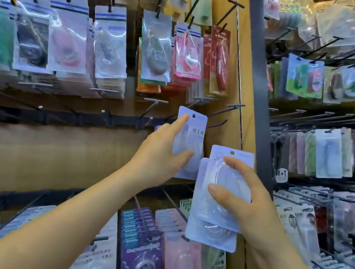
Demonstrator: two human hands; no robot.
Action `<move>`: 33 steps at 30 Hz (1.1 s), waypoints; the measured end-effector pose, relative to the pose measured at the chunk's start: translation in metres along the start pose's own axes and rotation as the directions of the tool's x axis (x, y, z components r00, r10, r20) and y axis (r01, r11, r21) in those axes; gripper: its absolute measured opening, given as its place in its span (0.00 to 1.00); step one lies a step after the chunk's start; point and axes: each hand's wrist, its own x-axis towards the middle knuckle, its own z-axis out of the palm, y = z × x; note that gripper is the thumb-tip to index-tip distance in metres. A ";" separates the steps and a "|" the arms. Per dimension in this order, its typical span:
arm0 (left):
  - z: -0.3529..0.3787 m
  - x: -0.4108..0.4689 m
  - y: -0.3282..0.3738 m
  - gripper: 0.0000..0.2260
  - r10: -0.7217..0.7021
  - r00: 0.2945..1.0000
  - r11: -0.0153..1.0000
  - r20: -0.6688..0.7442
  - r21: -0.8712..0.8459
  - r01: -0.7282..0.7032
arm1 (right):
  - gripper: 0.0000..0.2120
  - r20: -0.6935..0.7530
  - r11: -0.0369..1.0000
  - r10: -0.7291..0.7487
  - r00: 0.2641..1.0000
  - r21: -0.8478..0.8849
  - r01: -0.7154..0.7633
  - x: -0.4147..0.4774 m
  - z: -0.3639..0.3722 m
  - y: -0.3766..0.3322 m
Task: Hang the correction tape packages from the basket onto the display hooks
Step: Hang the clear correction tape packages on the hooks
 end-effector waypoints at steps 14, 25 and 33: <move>0.006 0.008 0.002 0.32 -0.132 0.991 0.989 -0.012 -0.067 0.131 | 0.24 0.098 0.997 -0.019 0.995 0.073 0.012 0.014 -0.013 -0.003; 0.036 0.053 -0.064 0.32 -0.344 0.939 0.909 -0.011 0.247 0.336 | 0.55 0.117 0.997 -0.004 0.993 0.079 -0.005 0.046 0.014 0.024; 0.048 0.065 -0.101 0.32 -0.442 0.897 0.870 -0.003 0.243 0.429 | 0.28 0.164 0.982 0.036 0.986 0.177 -0.065 0.058 0.023 0.048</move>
